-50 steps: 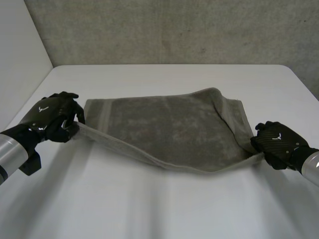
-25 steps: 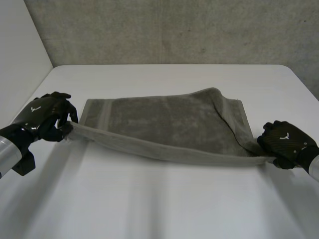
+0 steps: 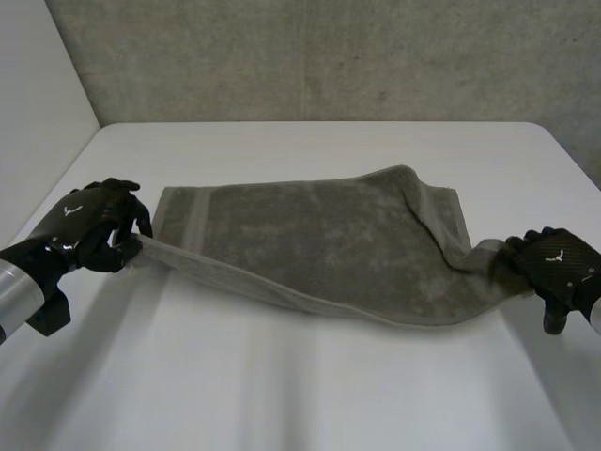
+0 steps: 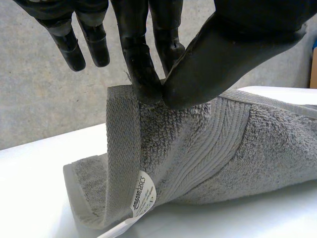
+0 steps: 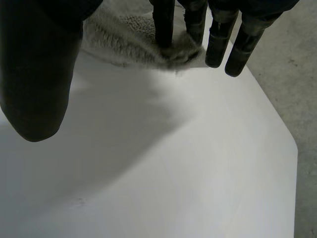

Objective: Fold the towel.

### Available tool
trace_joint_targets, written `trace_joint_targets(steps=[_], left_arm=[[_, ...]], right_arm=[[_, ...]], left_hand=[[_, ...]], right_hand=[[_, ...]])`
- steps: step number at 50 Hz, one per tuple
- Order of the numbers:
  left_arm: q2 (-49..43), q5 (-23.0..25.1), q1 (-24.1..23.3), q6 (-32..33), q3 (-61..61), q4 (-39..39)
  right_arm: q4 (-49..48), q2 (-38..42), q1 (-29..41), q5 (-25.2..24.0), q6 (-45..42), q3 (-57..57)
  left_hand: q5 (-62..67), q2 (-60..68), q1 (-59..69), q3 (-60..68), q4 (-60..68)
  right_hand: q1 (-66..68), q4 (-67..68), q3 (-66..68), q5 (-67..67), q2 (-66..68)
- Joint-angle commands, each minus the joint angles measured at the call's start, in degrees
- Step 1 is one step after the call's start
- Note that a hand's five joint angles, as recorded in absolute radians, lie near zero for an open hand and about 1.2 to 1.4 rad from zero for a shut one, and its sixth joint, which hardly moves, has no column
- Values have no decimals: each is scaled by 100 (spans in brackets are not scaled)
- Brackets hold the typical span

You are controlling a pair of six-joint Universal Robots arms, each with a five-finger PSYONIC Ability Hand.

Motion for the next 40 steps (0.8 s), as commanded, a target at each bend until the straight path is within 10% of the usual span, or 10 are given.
trace_joint_targets(steps=[1,14,17,21,32,40], left_arm=[[9,1,0,-8,-4,0],[26,1,0,-9,4,0],[35,-8,0,-17,4,0],[44,-8,9,-26,4,-9],[44,-8,9,-26,13,-9],[44,-8,9,-35,31,-9]], right_arm=[[39,-235,55,-265,-2,162],[-409,-209,72,-529,33,197],[-497,-78,81,-468,33,127],[-471,-68,90,-415,111,13],[398,-218,-418,-1405,2773,-734],[505,-455,-517,-1716,2022,-594]], left_hand=[[258,276,770,-275,-311],[258,276,770,-275,-311],[258,276,770,-275,-311],[258,276,770,-275,-311],[258,276,770,-275,-311],[258,276,770,-275,-311]], right_hand=[[1254,-437,-263,1401,1362],[4695,-437,-263,4842,4803],[4089,-437,-263,4236,4197],[-545,-437,-263,-398,-437],[-545,-437,-263,-398,-437],[-545,-437,-263,-398,-437]])
